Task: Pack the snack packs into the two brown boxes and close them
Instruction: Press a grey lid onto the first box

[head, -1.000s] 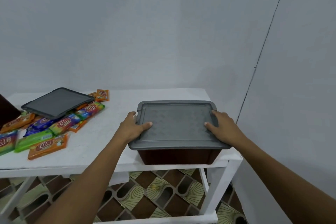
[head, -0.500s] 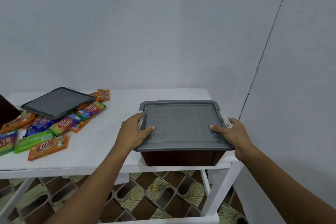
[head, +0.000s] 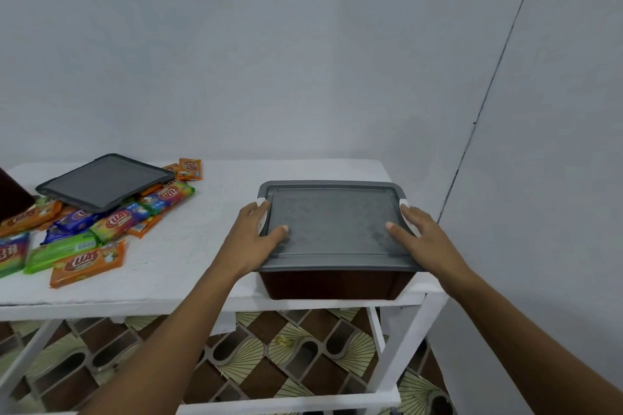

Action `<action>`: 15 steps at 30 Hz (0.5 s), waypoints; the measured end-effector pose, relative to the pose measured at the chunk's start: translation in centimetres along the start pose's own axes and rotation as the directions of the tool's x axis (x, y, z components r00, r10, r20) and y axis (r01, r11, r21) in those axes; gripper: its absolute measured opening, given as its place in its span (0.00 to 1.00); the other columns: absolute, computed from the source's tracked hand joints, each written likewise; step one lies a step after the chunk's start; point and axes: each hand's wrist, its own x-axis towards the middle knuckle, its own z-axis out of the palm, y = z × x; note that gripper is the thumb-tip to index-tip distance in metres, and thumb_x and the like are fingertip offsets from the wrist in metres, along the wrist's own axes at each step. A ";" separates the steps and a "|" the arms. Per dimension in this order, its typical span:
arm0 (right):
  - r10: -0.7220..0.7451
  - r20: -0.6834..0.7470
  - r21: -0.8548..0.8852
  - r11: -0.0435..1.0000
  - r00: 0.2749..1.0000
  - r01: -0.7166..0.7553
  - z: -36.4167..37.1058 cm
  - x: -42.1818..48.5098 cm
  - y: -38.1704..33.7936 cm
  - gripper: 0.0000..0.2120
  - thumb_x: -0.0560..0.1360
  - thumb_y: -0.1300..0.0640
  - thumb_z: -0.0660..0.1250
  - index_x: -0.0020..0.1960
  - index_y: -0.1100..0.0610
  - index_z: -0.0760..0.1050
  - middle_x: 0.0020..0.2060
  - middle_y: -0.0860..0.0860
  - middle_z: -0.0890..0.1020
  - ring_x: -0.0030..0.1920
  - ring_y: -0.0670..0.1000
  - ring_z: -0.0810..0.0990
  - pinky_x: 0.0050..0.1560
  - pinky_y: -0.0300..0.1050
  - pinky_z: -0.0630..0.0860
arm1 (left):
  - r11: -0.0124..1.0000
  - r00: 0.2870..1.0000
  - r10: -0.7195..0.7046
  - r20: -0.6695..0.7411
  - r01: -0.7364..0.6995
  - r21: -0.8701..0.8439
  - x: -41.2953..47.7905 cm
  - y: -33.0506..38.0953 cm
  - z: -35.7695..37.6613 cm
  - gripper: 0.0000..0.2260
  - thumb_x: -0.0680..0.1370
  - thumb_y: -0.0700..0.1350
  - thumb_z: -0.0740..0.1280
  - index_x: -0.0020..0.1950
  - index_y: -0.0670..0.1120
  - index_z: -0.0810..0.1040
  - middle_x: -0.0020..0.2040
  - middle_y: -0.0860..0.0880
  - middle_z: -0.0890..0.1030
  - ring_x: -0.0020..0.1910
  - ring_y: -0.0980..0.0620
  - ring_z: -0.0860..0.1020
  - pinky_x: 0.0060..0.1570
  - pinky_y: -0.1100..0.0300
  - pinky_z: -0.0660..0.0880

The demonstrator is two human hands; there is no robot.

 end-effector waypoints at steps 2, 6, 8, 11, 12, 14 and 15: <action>-0.019 -0.028 0.029 0.999 0.999 0.020 0.4 -0.5 0.2 0.32 0.76 0.41 0.64 0.77 0.50 0.61 0.77 0.47 0.60 0.75 0.50 0.60 0.73 0.52 0.59 | 0.998 1.000 0.001 0.027 0.000 -0.058 -0.6 -0.1 0.1 0.34 0.78 0.59 0.64 0.79 0.51 0.54 0.79 0.51 0.54 0.77 0.51 0.55 0.73 0.52 0.56; -0.062 -0.072 0.053 0.996 0.995 0.066 0.7 -0.3 0.1 0.28 0.75 0.41 0.65 0.72 0.47 0.68 0.75 0.46 0.64 0.74 0.50 0.63 0.73 0.56 0.63 | 0.987 0.996 0.005 -0.093 -0.020 -0.162 -2.0 0.0 0.8 0.32 0.76 0.60 0.64 0.78 0.52 0.60 0.78 0.53 0.58 0.76 0.52 0.58 0.73 0.51 0.59; -0.091 -0.103 0.054 0.994 0.990 0.097 0.6 0.3 -0.3 0.22 0.75 0.43 0.66 0.68 0.46 0.72 0.73 0.46 0.67 0.72 0.49 0.65 0.73 0.54 0.64 | 0.955 0.986 -0.005 -0.166 -0.045 -0.293 -2.1 0.2 1.0 0.28 0.77 0.60 0.63 0.75 0.52 0.65 0.75 0.54 0.64 0.73 0.53 0.63 0.72 0.51 0.63; -0.102 -0.103 0.069 0.992 0.989 0.109 0.9 1.0 -0.5 0.18 0.76 0.44 0.66 0.65 0.45 0.74 0.71 0.46 0.70 0.71 0.49 0.67 0.71 0.54 0.66 | 0.908 0.969 -0.075 -0.234 -0.031 -0.417 -1.2 0.7 0.9 0.20 0.80 0.59 0.56 0.69 0.55 0.71 0.68 0.54 0.72 0.64 0.55 0.71 0.62 0.57 0.70; -0.107 -0.096 0.060 0.992 0.990 0.113 1.1 1.3 -0.5 0.18 0.76 0.43 0.66 0.64 0.44 0.75 0.71 0.46 0.70 0.71 0.49 0.67 0.71 0.54 0.66 | 0.892 0.964 -0.095 -0.247 -0.027 -0.450 -0.7 0.8 0.6 0.17 0.81 0.59 0.55 0.67 0.55 0.72 0.65 0.54 0.74 0.61 0.56 0.72 0.57 0.61 0.70; -0.129 -0.085 0.029 0.991 0.988 0.132 1.7 2.2 -0.6 0.17 0.76 0.44 0.67 0.64 0.45 0.76 0.71 0.46 0.70 0.71 0.49 0.67 0.72 0.53 0.65 | 0.878 0.956 -0.118 -0.267 -0.025 -0.478 0.3 0.6 0.1 0.13 0.82 0.56 0.55 0.62 0.56 0.73 0.60 0.55 0.75 0.57 0.58 0.73 0.50 0.65 0.68; -0.145 -0.080 0.015 0.989 0.986 0.147 2.2 2.8 -0.8 0.17 0.76 0.44 0.67 0.64 0.46 0.77 0.71 0.47 0.70 0.71 0.49 0.67 0.72 0.52 0.65 | 0.887 0.952 -0.121 -0.281 -0.024 -0.462 1.0 0.3 -0.2 0.12 0.82 0.56 0.55 0.60 0.56 0.74 0.58 0.55 0.76 0.56 0.58 0.73 0.48 0.66 0.68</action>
